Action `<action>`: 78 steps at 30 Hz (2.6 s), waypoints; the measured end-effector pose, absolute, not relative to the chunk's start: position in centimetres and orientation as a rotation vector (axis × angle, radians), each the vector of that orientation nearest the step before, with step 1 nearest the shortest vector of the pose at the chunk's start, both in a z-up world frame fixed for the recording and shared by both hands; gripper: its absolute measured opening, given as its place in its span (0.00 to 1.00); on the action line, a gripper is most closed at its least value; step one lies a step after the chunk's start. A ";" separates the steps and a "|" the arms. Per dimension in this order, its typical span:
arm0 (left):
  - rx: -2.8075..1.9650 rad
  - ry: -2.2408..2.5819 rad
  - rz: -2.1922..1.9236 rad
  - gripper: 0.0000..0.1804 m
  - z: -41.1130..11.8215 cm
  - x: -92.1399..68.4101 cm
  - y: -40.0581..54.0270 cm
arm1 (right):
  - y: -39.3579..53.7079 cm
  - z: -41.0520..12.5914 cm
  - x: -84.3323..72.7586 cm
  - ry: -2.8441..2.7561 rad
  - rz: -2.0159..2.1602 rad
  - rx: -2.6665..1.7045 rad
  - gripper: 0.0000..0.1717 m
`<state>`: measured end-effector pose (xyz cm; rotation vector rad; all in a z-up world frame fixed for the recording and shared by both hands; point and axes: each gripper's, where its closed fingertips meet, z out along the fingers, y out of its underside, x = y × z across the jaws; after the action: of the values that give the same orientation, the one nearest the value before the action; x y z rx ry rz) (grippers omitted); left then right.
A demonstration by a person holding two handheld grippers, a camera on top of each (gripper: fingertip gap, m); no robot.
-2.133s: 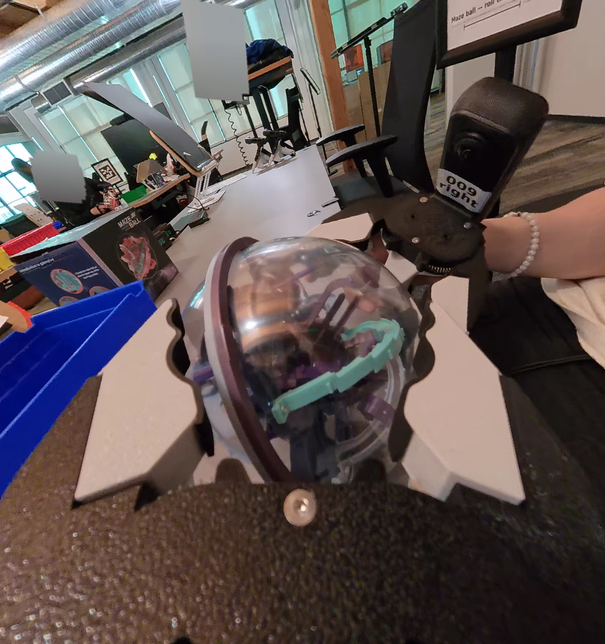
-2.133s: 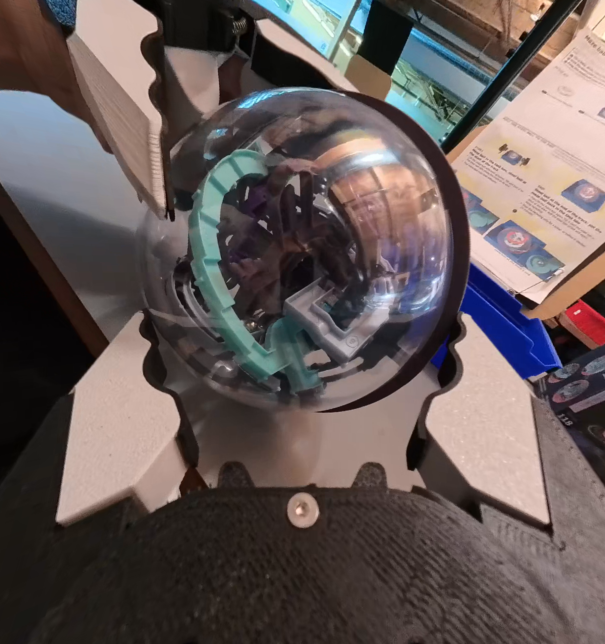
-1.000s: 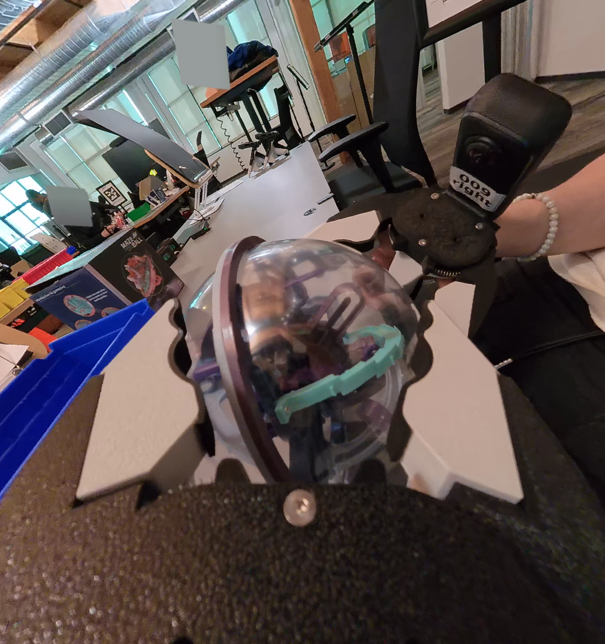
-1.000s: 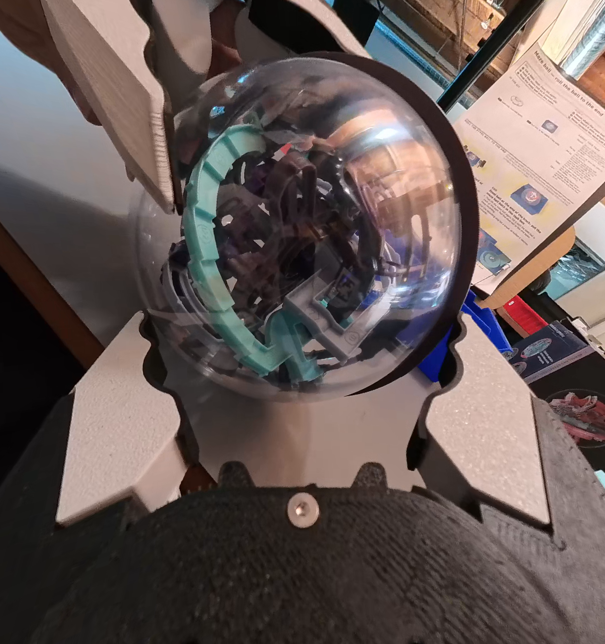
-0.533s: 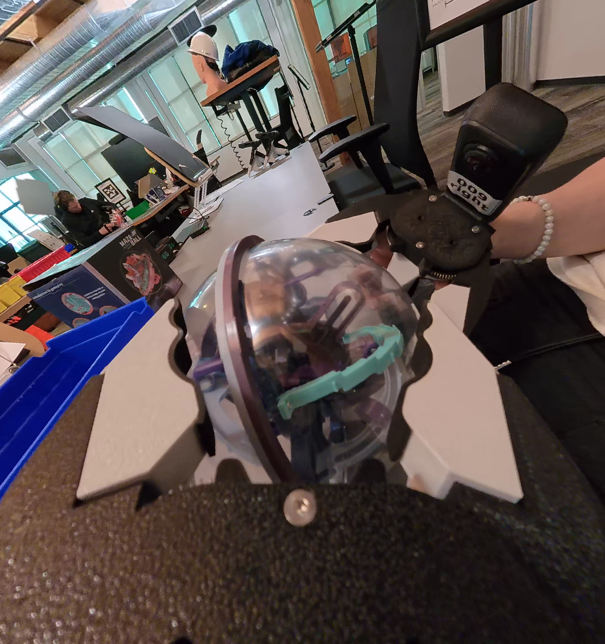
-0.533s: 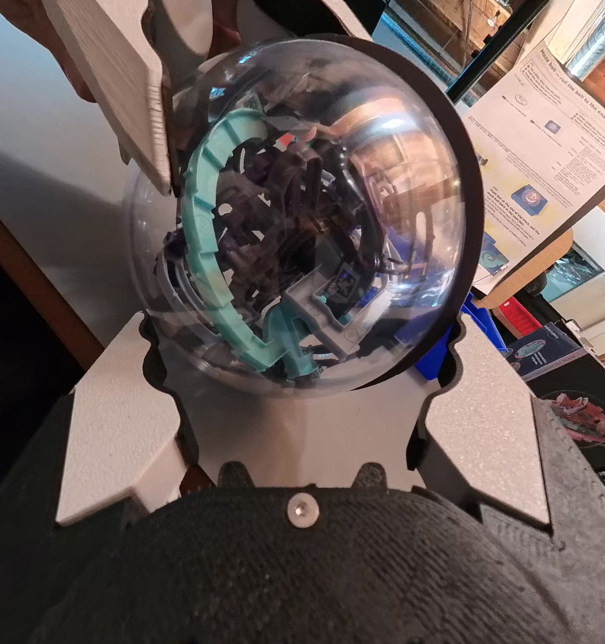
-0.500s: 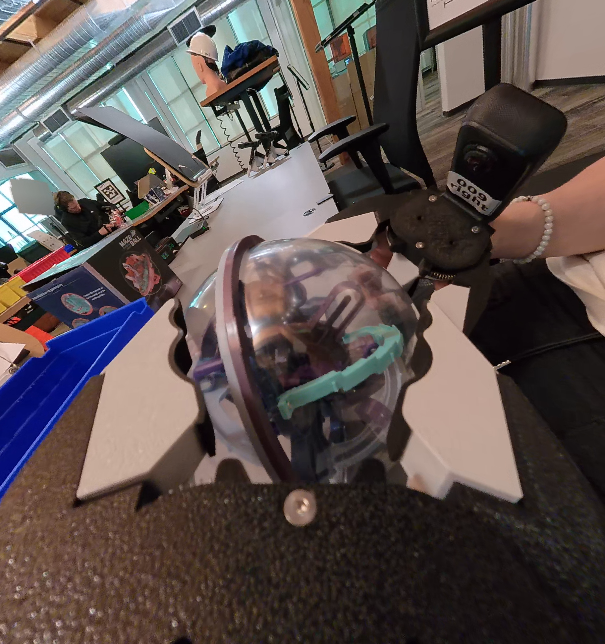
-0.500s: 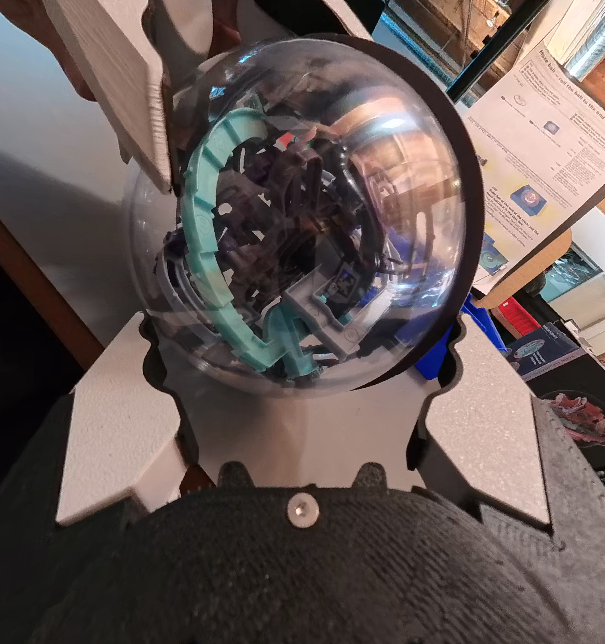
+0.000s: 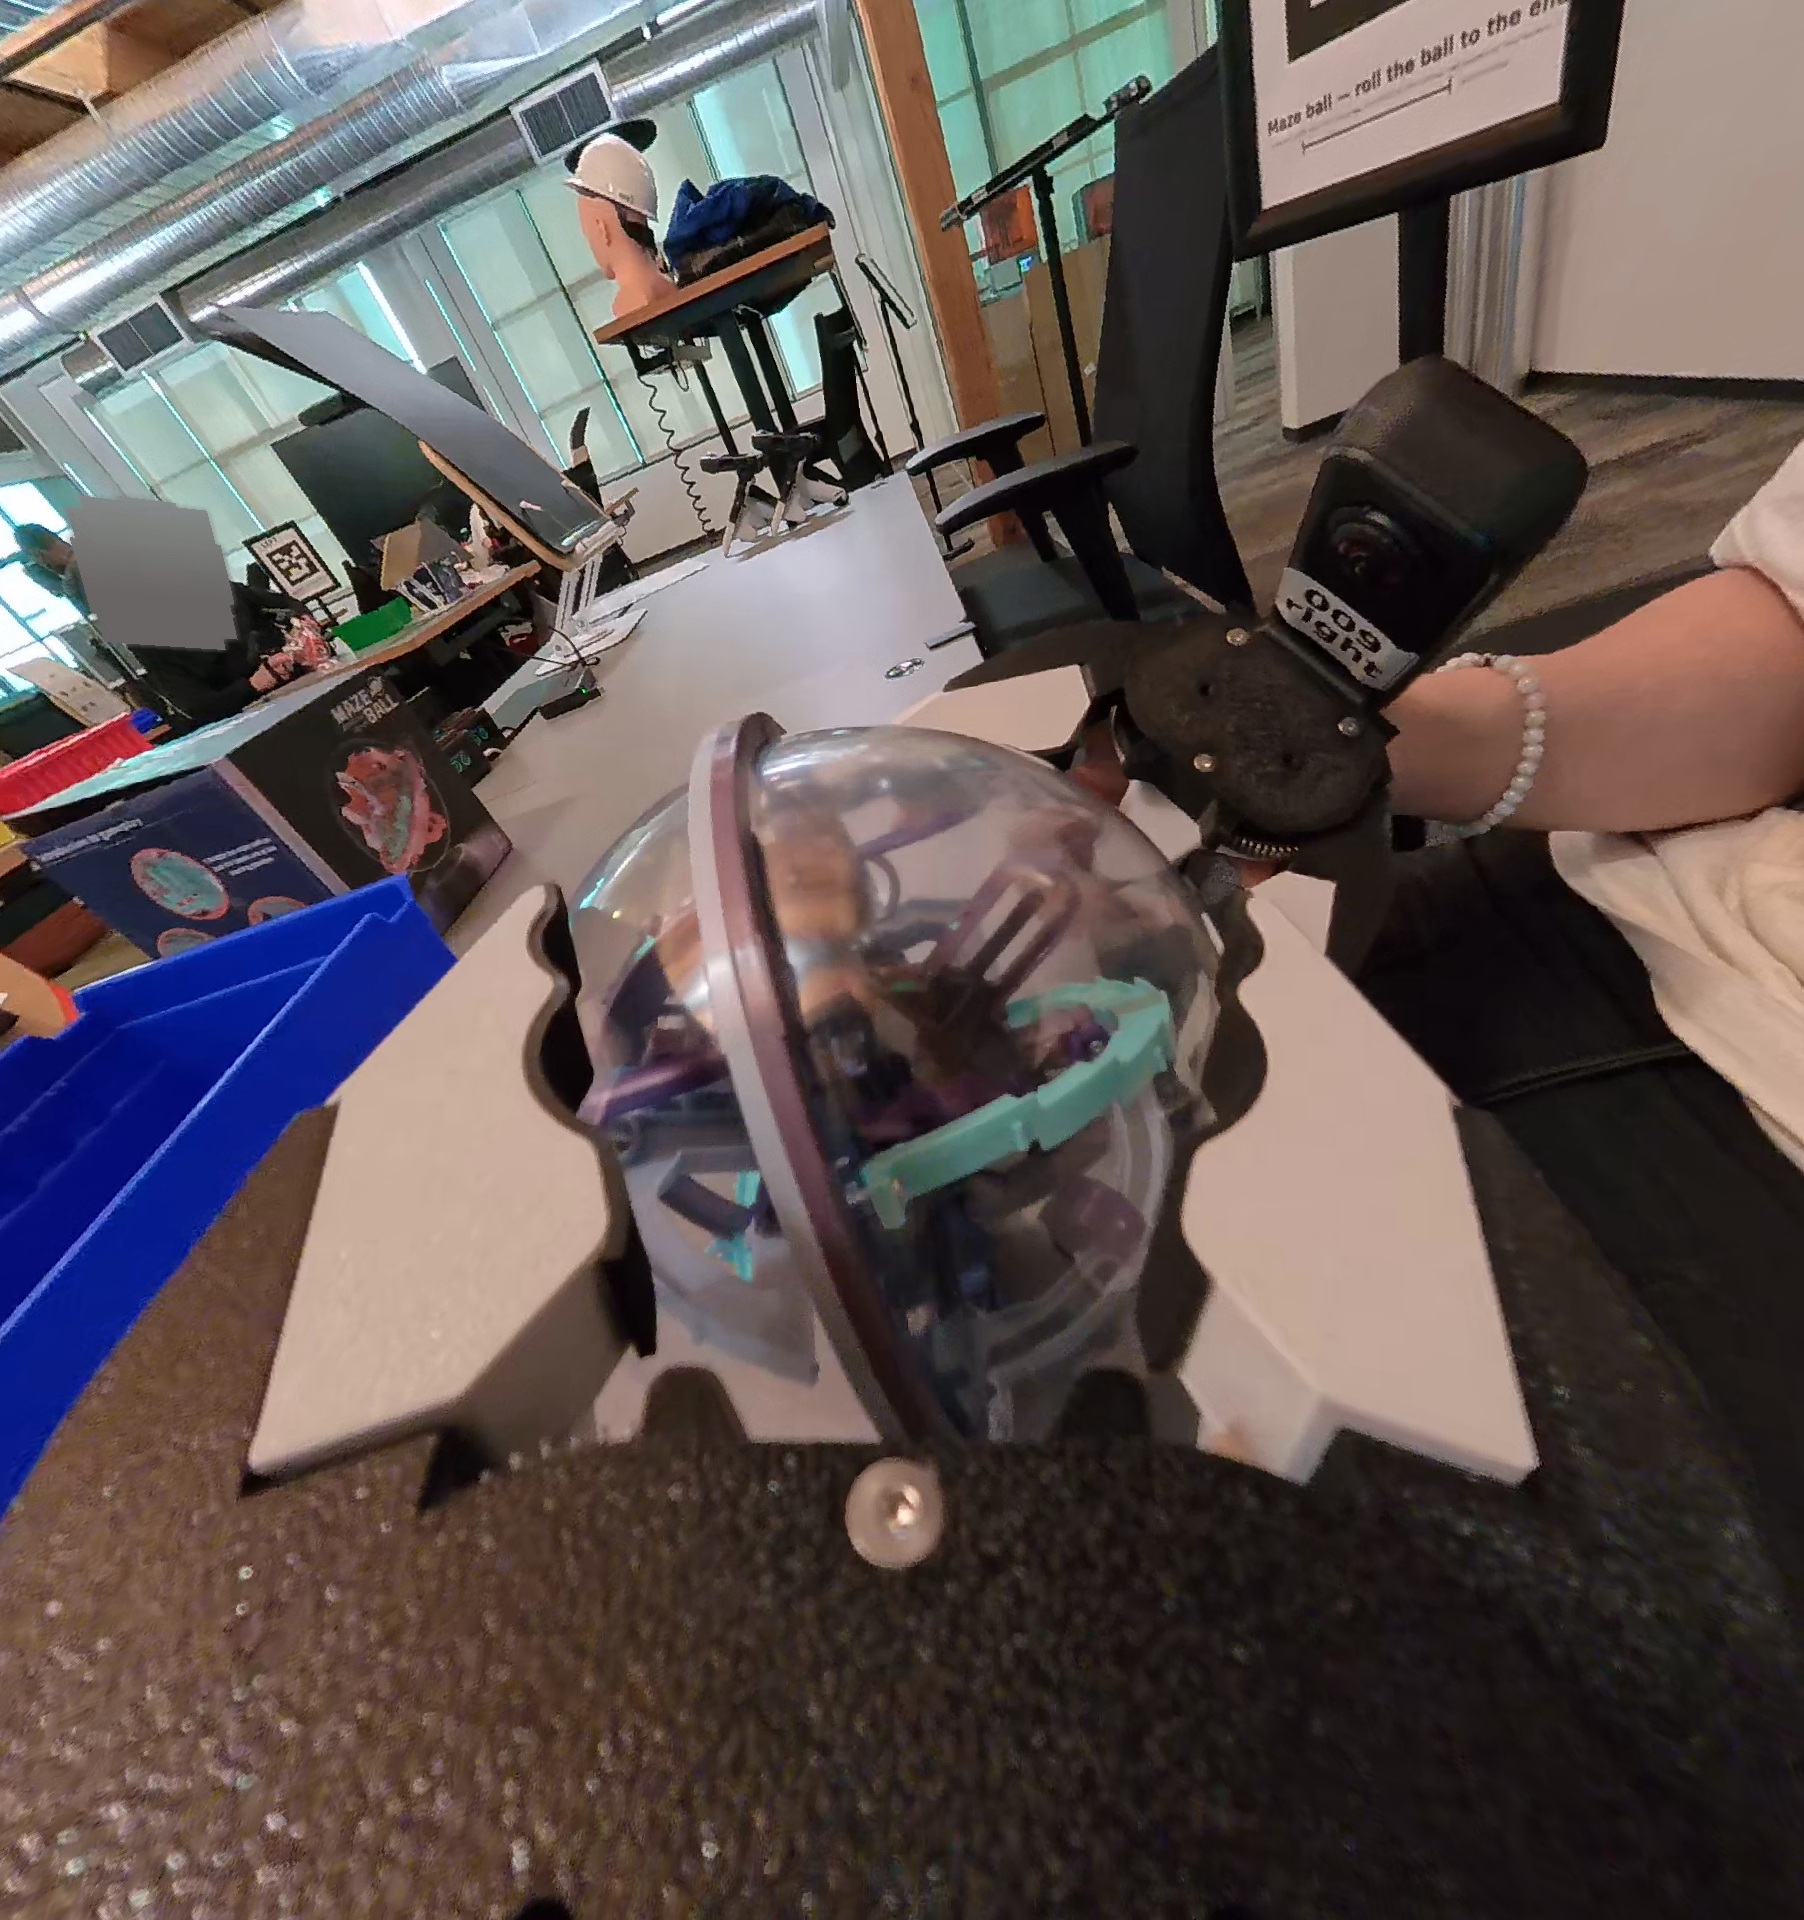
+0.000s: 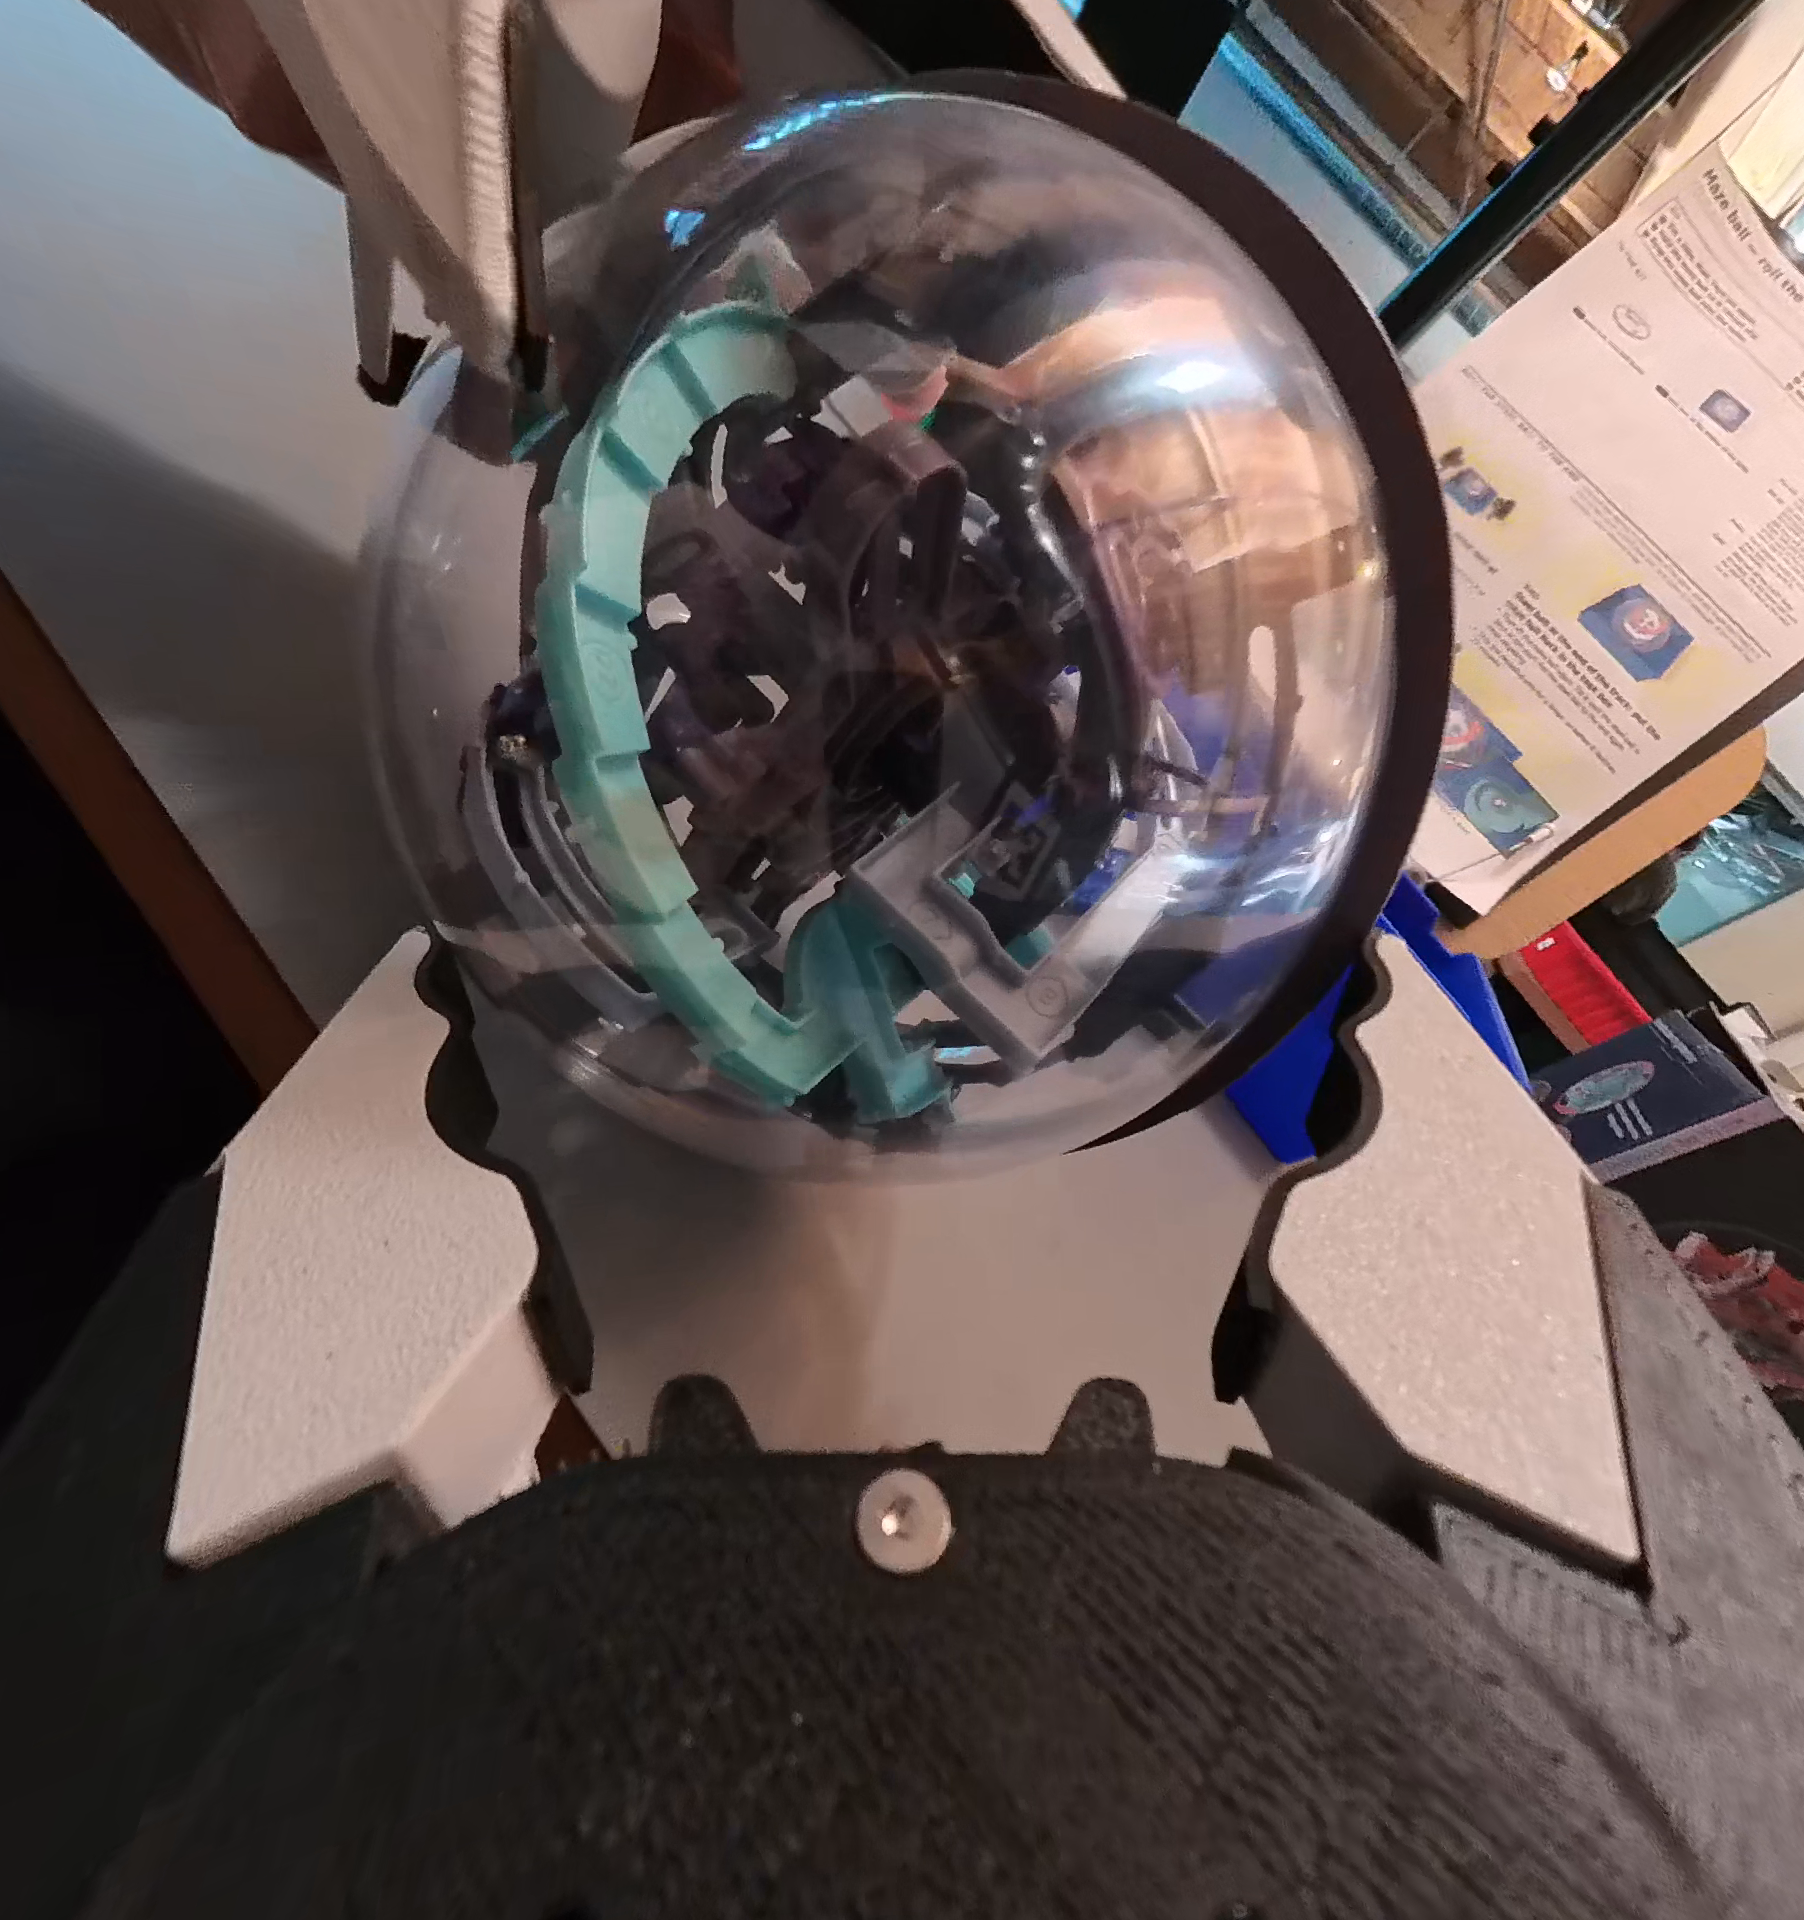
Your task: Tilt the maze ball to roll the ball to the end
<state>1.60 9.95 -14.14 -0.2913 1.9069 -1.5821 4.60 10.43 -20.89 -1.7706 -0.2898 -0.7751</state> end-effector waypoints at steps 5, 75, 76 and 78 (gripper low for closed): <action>-0.331 1.902 -1.579 0.66 -14.2 1.9 10.4 | 10.7 -20.9 4.8 -0.310 -0.728 -1.789 0.91; -0.834 1.872 -1.578 0.72 -15.5 1.9 19.8 | 19.2 -21.7 3.0 -0.689 -0.552 -1.899 0.88; -0.852 1.863 -1.593 0.72 -15.5 1.8 20.1 | 19.2 -21.6 2.9 -0.695 -0.535 -1.890 0.87; -0.902 1.849 -1.622 0.72 -15.6 1.7 20.9 | 19.3 -21.3 2.3 -0.720 -0.463 -1.860 0.85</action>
<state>1.65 20.94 -15.59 -0.9022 1.8495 -1.6215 2.29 19.30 -21.26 -1.8596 -0.7201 -0.4630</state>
